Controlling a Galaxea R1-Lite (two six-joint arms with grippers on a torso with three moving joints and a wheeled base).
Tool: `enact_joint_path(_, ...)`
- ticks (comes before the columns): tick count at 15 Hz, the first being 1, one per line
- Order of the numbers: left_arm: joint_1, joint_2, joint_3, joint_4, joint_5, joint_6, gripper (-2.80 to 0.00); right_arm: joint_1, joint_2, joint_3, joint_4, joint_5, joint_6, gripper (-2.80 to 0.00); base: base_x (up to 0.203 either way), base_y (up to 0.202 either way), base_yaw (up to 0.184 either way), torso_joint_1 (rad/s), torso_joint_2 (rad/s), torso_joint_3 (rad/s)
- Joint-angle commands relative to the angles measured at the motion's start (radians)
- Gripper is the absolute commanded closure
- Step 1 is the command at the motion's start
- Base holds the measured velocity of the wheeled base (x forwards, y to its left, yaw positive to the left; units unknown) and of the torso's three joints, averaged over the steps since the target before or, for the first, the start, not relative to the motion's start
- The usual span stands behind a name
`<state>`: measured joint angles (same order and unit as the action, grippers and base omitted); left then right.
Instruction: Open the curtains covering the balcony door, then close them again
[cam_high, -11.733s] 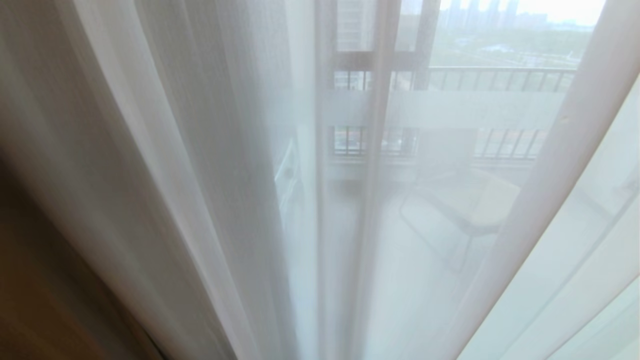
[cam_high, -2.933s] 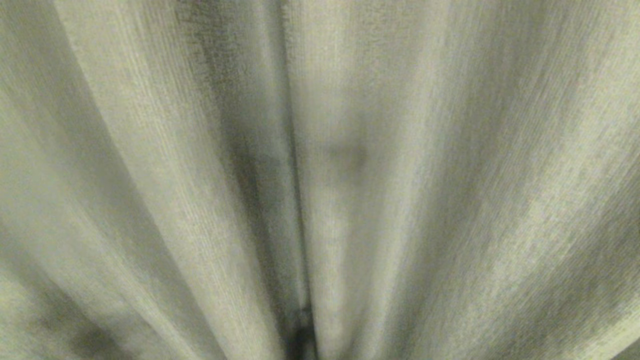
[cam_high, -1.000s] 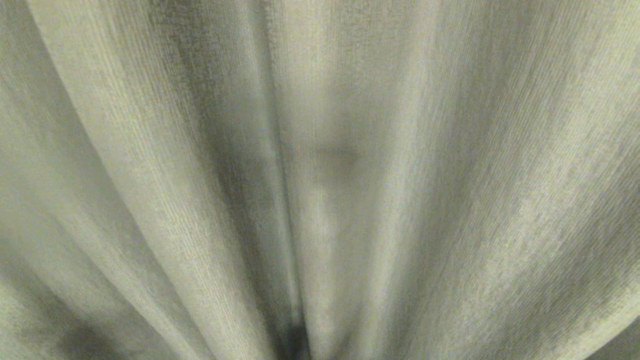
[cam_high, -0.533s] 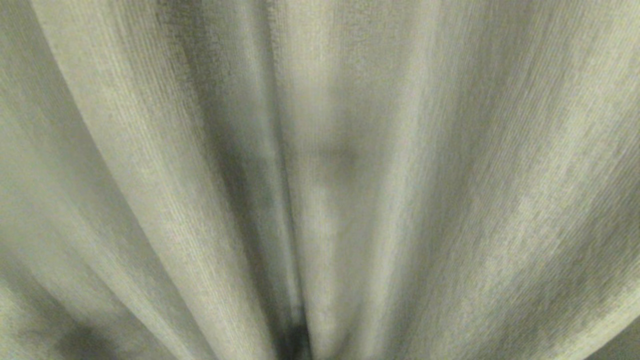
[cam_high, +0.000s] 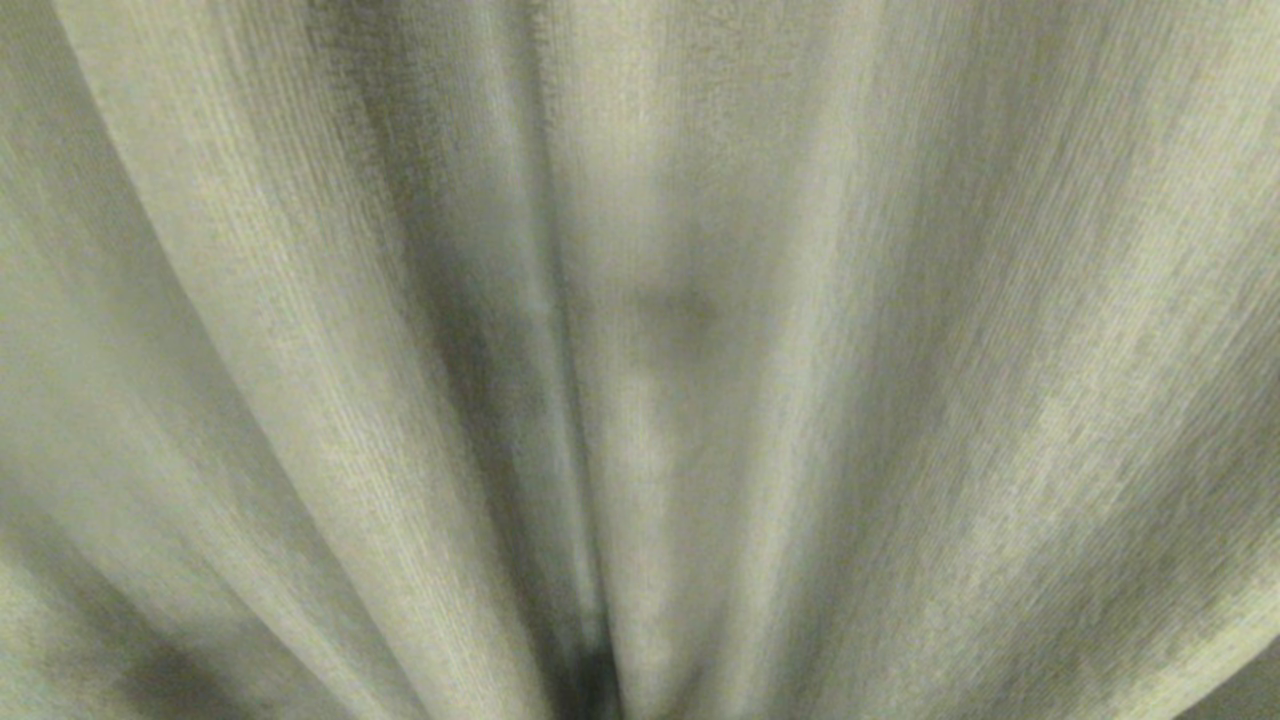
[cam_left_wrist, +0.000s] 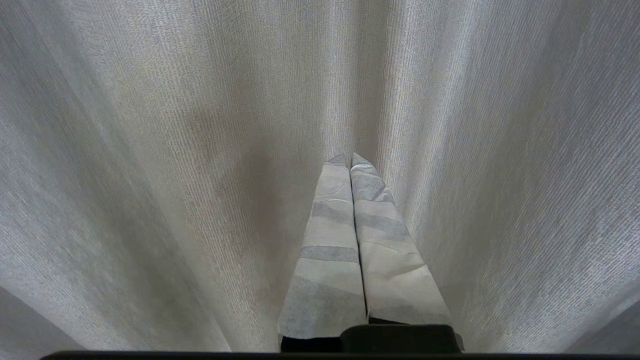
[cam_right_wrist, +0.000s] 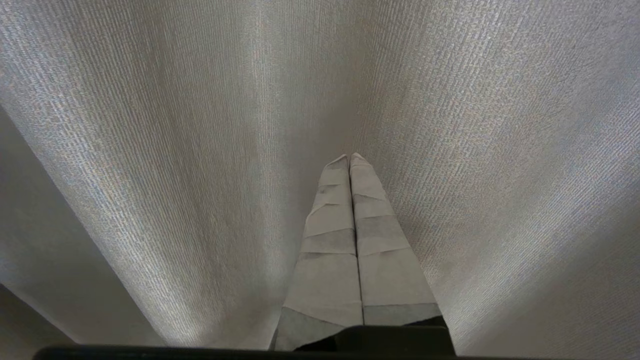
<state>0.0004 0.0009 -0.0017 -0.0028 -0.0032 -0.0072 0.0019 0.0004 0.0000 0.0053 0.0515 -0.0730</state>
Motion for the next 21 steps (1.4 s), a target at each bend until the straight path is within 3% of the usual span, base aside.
enact_joint_path(1, 0.001, -0.001, 0.0, 0.0, 0.0, 0.0, 0.0, 0.001, 0.0, 0.0, 0.001, 0.001, -0.001, 0.0, 0.0, 0.0, 0.0, 0.0, 0.0, 0.0)
enact_joint_path(21, 0.0, -0.001, 0.0, 0.0, 0.0, -0.005, 0.0, 0.0, 0.0, 0.0, 0.0, 0.001, -0.001, 0.0, 0.0, 0.0, 0.0, 0.0, 0.0, 0.0)
